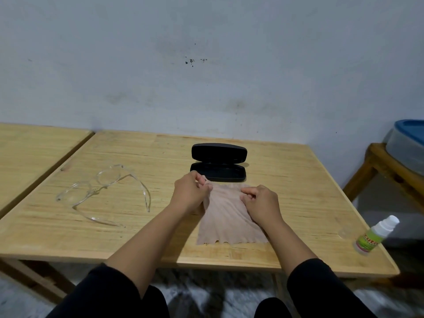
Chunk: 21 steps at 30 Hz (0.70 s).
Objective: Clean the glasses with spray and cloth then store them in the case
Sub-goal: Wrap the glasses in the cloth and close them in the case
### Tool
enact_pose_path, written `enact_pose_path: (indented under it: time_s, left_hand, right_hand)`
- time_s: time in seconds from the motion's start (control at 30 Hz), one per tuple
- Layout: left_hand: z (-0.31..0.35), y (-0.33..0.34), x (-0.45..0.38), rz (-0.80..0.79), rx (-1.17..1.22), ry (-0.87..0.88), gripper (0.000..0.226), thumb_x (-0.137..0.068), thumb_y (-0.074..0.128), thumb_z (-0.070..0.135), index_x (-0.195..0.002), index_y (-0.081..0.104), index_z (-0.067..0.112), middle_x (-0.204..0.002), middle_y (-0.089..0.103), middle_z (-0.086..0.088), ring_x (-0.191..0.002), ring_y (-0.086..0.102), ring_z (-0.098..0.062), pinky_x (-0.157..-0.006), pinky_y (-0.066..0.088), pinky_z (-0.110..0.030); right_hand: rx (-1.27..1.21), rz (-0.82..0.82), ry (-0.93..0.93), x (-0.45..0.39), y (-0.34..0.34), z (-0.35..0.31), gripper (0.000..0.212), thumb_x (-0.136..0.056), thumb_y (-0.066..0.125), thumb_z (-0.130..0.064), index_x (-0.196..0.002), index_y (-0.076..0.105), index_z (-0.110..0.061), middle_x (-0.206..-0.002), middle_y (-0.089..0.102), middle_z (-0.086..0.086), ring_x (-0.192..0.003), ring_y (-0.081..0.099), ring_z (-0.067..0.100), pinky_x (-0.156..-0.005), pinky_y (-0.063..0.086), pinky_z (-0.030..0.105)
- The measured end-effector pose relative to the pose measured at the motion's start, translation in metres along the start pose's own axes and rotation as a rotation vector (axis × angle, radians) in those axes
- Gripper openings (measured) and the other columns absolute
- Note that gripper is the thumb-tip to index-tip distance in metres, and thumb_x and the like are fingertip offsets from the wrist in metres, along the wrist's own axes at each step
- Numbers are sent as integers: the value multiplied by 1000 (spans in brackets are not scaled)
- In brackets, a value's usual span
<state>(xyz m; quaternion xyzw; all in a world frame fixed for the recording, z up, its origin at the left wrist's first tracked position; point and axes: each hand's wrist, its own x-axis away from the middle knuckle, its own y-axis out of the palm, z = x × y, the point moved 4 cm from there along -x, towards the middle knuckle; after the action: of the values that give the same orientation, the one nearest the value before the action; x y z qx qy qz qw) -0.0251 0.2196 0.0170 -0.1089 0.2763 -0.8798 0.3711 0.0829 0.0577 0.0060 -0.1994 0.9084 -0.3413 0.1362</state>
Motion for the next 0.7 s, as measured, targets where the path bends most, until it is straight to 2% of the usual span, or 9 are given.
enact_pose_path:
  time_s: [0.13,0.27,0.33,0.4,0.5,0.57,0.63,0.7]
  left_hand:
    - [-6,-12,0,28,53,-63,28,-73,76,27,-86,54,15,-70,68,0,-72,61,-10,-54,38,-18]
    - [-16,-27,0,130,28,-95,24,-76,73,23,-87,55,12,-63,61,6,-72,59,-10,-53,34,-11]
    - [-17,-31,2,150,-21,-31,16,-81,67,22,-88,57,13,-66,62,7,-68,56,-3,-53,34,-6]
    - [-11,-28,7,117,-73,111,10,-85,63,25,-92,62,17,-79,64,8,-70,54,0,-59,34,-5]
    - [1,-14,15,-42,-201,362,18,-87,60,30,-102,64,21,-95,61,11,-91,55,-6,-76,38,-17]
    - [2,-2,18,-136,-406,473,20,-84,61,37,-94,60,20,-91,61,8,-96,55,-14,-76,41,-25]
    - [-1,4,17,-188,-533,477,32,-82,62,42,-100,61,15,-95,65,3,-98,52,-19,-81,45,-33]
    - [-3,5,14,-206,-558,455,38,-80,63,45,-106,61,17,-104,65,3,-103,51,-19,-87,46,-36]
  right_hand:
    - [-7,-4,8,-1,1,2,25,-87,62,-15,-110,69,-11,-105,67,6,-82,53,9,-77,38,17]
    - [-6,-4,5,-2,1,3,25,-86,62,-15,-110,69,-11,-98,65,4,-81,53,10,-76,38,18]
    - [-12,0,6,-1,0,3,26,-86,61,-15,-111,69,-12,-99,64,3,-83,54,10,-77,39,19]
    - [7,25,-14,1,-1,2,28,-87,59,-16,-114,67,-12,-104,62,4,-87,53,10,-79,38,19]
    - [86,88,-159,12,-1,-3,31,-91,56,-14,-121,61,-8,-101,52,1,-92,47,8,-81,34,16]
    - [170,63,-263,17,3,-6,32,-91,55,-13,-122,60,-5,-108,54,4,-100,44,9,-86,29,13]
    - [243,32,-271,17,4,-3,30,-92,54,-16,-118,62,-4,-116,57,6,-110,44,14,-87,28,13]
    - [284,37,-232,15,1,0,26,-91,53,-17,-106,67,-2,-107,58,7,-109,46,18,-80,32,17]
